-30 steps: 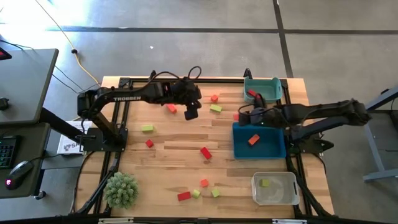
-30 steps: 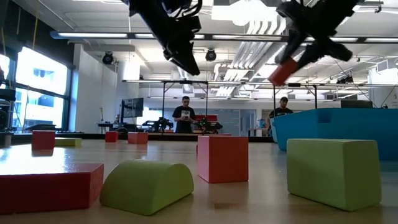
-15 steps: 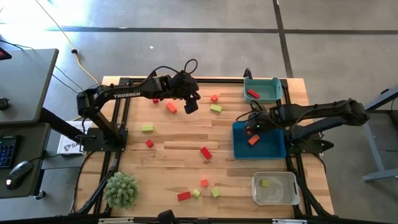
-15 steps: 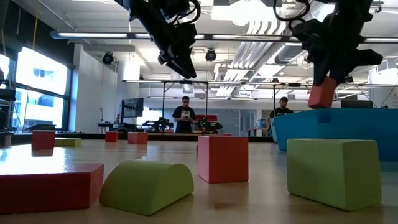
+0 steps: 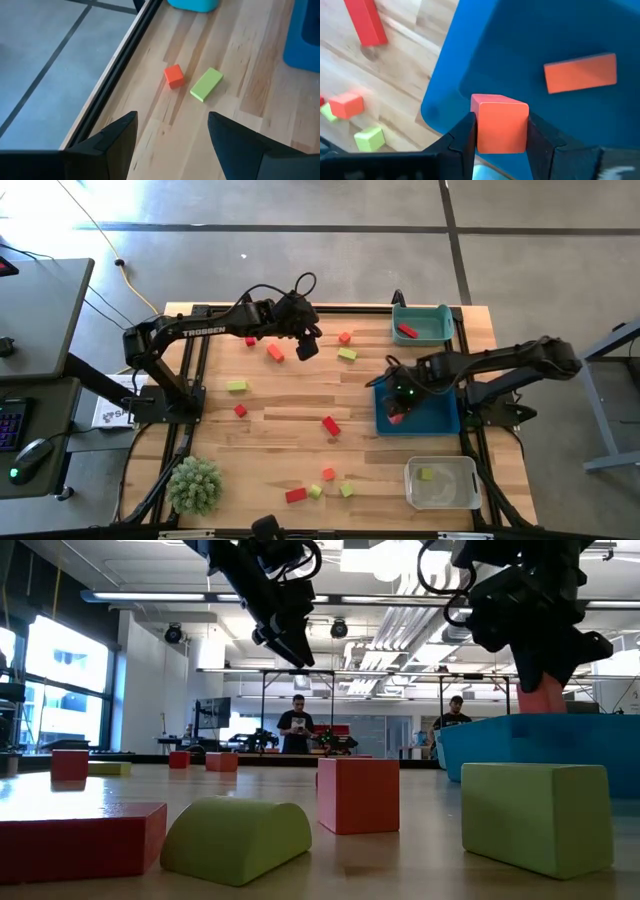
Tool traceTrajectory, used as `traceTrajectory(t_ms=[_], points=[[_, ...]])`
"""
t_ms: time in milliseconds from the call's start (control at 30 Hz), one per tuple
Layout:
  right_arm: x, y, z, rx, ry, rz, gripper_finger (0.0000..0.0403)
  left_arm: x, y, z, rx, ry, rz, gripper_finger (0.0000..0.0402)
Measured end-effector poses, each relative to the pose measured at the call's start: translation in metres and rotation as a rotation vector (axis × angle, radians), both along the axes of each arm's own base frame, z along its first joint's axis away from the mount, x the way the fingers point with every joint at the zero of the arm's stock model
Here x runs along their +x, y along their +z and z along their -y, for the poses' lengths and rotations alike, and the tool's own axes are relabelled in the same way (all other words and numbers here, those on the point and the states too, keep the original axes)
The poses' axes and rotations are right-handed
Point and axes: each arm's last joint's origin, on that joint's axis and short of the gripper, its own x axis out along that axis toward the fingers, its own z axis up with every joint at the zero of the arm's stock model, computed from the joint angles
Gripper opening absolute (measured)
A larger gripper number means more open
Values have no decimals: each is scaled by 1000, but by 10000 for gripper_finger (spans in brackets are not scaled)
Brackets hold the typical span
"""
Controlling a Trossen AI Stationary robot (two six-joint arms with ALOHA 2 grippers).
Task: Sort & place blocks by color
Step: Put the orange wooden block into the blue bin, then put the red wooden block into the green bin
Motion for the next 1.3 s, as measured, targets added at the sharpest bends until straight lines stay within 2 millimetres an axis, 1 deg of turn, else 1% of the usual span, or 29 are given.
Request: traceTrajectory(t_ms=[133,233,300,467,567,733,867,1033,1133,1300], points=[[3,-4,-1,13,12,-16,111,-1,-1,1,-10,-1,-20,229],[3,-5,0,7,22,-18,123,-4,-4,2,-27,-1,-51,230],[4,-5,0,-5,31,-12,142,-5,-5,3,-41,0,-74,231],[4,-5,1,-13,45,-4,205,-11,-10,6,-87,25,-132,231],[5,-4,4,6,36,0,227,-16,-12,5,-115,86,-165,231],[4,0,13,-5,9,40,232,-29,-16,-5,-184,201,-192,232],[2,6,19,-29,16,87,232,-43,-18,-19,-226,292,-205,232],[-3,14,28,-54,14,149,232,-60,-26,-35,-286,443,-186,232],[-6,19,35,-78,11,192,232,-70,-27,-42,-326,538,-177,232],[-7,27,49,-141,33,282,232,-81,-28,-52,-367,656,-145,232]])
